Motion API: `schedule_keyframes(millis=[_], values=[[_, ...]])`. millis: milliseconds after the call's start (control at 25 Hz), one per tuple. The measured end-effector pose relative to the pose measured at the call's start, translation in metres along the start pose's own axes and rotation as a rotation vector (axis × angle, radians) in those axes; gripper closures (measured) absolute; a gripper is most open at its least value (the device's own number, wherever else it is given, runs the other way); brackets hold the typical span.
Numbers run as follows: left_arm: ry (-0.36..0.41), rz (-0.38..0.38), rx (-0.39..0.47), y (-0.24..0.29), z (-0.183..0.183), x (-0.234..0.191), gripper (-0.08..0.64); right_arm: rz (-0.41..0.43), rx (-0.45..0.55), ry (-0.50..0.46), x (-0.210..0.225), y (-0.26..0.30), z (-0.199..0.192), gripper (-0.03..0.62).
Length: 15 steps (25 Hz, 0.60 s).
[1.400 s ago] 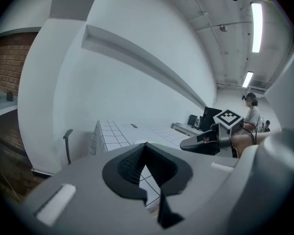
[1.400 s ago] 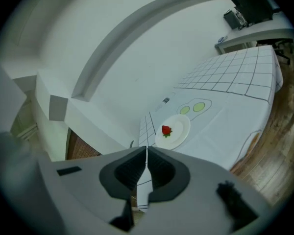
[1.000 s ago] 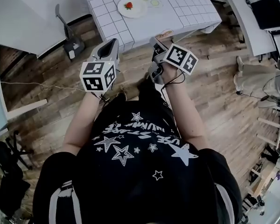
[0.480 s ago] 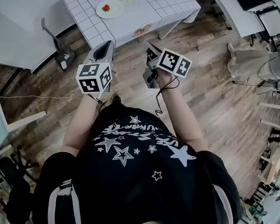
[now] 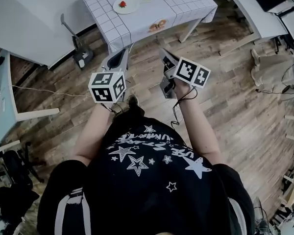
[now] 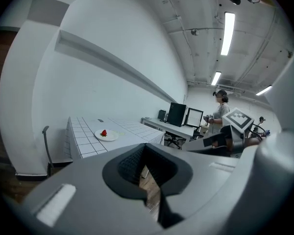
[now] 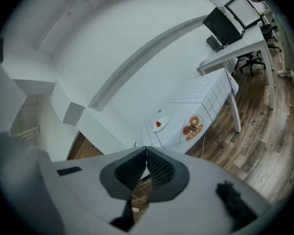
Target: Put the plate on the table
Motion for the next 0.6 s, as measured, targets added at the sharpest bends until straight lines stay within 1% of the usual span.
schedule_keyframes(millis=[120,320,440,600], values=[[0.0,0.01,0.012,-0.02,-0.011,0.014,0.551,0.006,-0.005,-0.022,-0.008,-0.018,-0.018,0.578],[-0.007,0.036,0.049,-0.053,-0.019,0.035,0.551,0.025,-0.028,-0.07,-0.025,-0.042,-0.043,0.578],[0.001,0.035,0.051,-0.068,-0.029,0.05,0.551,0.029,-0.032,-0.11,-0.037,-0.052,-0.058,0.578],[-0.005,0.037,0.043,-0.086,-0.049,0.061,0.551,0.046,-0.053,-0.125,-0.048,-0.055,-0.082,0.578]])
Point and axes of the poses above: the fingertips, and each gripper's own axes: y forward along the fingers, x to its right, z out of its top, the point moved 1 cm from there along -y, backward along the fingers, and after that the axes turned 15 degrees about -x, right-handed, at the moved point
